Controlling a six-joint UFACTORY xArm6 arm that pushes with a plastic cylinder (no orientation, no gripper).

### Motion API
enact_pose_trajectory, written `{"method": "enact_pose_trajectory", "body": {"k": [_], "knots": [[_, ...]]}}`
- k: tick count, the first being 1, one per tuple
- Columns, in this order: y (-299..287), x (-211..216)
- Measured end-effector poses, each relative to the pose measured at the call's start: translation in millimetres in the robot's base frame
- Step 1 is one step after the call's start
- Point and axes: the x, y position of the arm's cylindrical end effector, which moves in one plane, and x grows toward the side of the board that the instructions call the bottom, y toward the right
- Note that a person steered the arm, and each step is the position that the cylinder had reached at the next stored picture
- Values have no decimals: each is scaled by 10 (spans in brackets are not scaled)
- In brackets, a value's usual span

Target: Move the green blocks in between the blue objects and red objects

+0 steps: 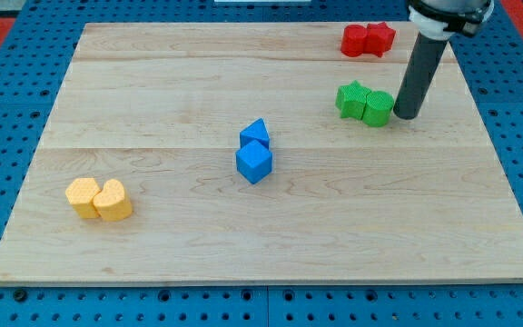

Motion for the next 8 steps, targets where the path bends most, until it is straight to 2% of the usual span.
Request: {"method": "enact_pose_trajectory", "body": {"k": [2, 5, 6, 8], "knots": [[-632, -27], [-721, -43], [-590, -42], [-1062, 104]]}}
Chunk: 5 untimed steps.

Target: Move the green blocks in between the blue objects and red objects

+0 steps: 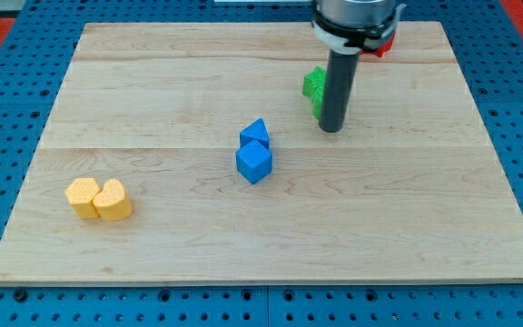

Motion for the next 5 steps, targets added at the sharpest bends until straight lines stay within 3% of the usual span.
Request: {"method": "enact_pose_trajectory", "body": {"k": [2, 5], "knots": [[455, -37], [362, -184]]}}
